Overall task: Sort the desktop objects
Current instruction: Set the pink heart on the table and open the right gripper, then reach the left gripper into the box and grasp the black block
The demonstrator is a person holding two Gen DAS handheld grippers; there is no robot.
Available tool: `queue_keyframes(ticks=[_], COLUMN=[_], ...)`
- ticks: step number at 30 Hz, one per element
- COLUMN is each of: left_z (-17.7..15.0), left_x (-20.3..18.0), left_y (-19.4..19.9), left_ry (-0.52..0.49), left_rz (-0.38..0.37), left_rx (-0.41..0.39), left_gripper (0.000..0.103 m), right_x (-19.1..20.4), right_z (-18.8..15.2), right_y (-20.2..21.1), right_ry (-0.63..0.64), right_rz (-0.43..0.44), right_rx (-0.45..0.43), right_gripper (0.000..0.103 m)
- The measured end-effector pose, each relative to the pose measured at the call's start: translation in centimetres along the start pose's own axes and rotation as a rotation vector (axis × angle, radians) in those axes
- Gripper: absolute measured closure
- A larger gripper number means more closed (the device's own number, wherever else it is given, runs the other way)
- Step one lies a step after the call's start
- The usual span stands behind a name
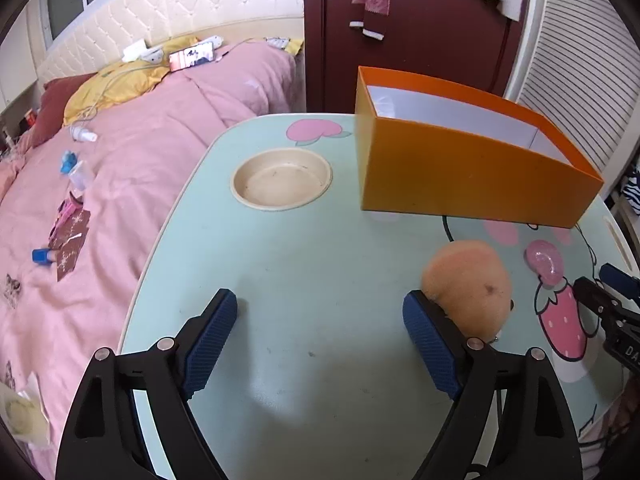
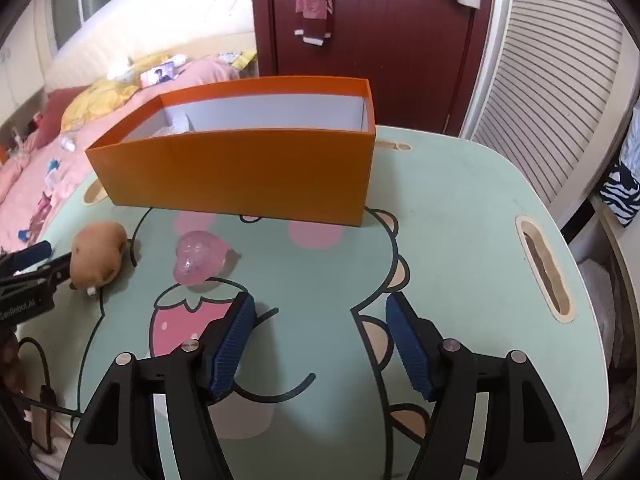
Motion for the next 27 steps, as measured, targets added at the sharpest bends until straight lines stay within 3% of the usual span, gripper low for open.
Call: queue_keyframes(ticks=[4,9,14,17,20,22,23,27], left_z=[0.3,1.3,4.8,7.9,11.2,13.0,13.6,14.7], left_x=[0.2,1.2,0.0,-2.0,-5.1,-7.6,-8.9,-12.9], left_y=[0.1,1.7,3.6,4.5,4.3,3.5,2.7,-0.8], left_ry=[0.01,0.1,0.019,-0.019,-0.077,-0.129,-0.158,-0.242], left_rz=[-0.028,-0.119,-0.153,-0.247,-0.338,-0.392,-0.409,-0.374], left_rx=[0.015,-0.007,-0.053,-0.064,-0.033,0.014,0.053,0.202], left_gripper=[0.018,0.018,0.018,0.018,0.026,0.046,0.051,0.051], right_x=[-0.2,-0.6,0.3,0.1,0.0,-0.1,-0.2,-0.5], right_z=[-0.2,-0.2,-0.6,-0.5,-0.5,-0.6,-0.6,-0.5], right_y=[-0.2,-0.2,-0.7,-0.7,-0.6,-0.5,-0.5,-0.2], right_ry=[-0.012,-0.012,-0.013,-0.012,-0.011,-0.012,-0.013,-0.02], right_rz=[-0.012,-0.011,-0.016,-0.013,-0.01,-0.007,-0.005,0.01], right_rx=[-0.014,-0.015,-0.021,-0.021,-0.021,-0.022,-0.022,-0.027], right_gripper=[0.016,0.014,0.011,0.01,0.01,0.01,0.01,0.01])
Point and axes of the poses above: each gripper's, at about its wrist camera, not at the fingertips, and y roughly against the way its jaws point, x to its left, z to its top, the point moved 5 cm from there along -y, roughly the way its jaws point, and after that the axes turned 3 degrees about x, right-handed, at the moved point
